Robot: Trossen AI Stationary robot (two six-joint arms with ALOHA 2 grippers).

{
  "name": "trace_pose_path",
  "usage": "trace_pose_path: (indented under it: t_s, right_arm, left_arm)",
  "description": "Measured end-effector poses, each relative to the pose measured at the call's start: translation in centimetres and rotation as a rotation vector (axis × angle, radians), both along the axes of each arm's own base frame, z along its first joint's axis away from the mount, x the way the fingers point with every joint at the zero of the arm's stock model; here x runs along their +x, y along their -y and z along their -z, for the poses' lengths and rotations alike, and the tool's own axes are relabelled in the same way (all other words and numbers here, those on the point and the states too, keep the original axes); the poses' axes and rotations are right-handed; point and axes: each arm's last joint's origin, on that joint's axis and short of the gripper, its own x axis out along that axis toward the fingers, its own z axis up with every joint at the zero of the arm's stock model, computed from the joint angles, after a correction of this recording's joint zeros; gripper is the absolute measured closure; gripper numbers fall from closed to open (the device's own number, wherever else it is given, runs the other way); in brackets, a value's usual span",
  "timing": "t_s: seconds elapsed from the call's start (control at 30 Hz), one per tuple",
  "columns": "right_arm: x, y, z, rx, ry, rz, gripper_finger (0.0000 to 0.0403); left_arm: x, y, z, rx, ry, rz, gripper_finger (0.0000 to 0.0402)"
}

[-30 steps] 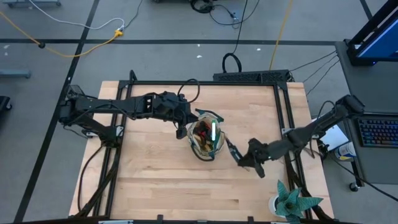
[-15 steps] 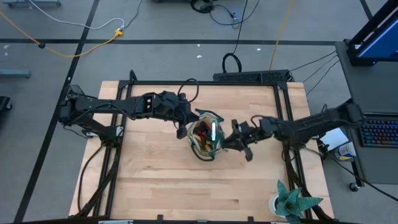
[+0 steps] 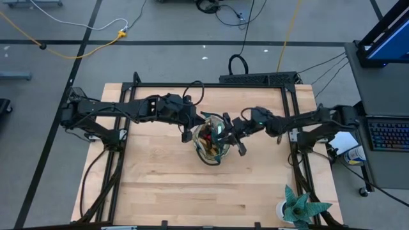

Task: Pick & Place Garden tools in Gardening bag
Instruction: Put the green pruner into the brown gardening bag

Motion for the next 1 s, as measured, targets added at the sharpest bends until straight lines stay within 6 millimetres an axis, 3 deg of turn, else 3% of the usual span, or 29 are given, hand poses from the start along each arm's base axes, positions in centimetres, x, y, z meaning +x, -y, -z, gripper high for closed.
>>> trace_pose_path:
  t_s: [0.27,0.5,0.73,0.83,1.0]
  right_arm:
    - [1.2,1.4,2.6,0.028,-0.102,0.044,0.0365]
    - [1.2,1.1,4.4,0.030,-0.267,0.034,0.0365]
    - [1.0,0.3,5.0,0.019,-0.338,0.009,0.0365]
    - [1.0,0.0,4.0,0.011,-0.249,-0.003,0.0364]
    - [0.1,-0.1,-0.1,-0.020,0.028,0.006,0.0364]
  left_arm:
    - [-0.3,0.0,0.5,0.003,-0.056,-0.022,0.0364]
    - [-0.8,0.3,2.2,-0.024,-0.233,-0.021,0.0364]
    - [0.4,1.1,3.0,-0.019,-0.223,0.005,0.0364]
    - [0.5,1.5,3.1,-0.005,-0.219,0.027,0.0364]
    - [0.7,2.2,2.9,-0.005,-0.192,0.046,0.0364]
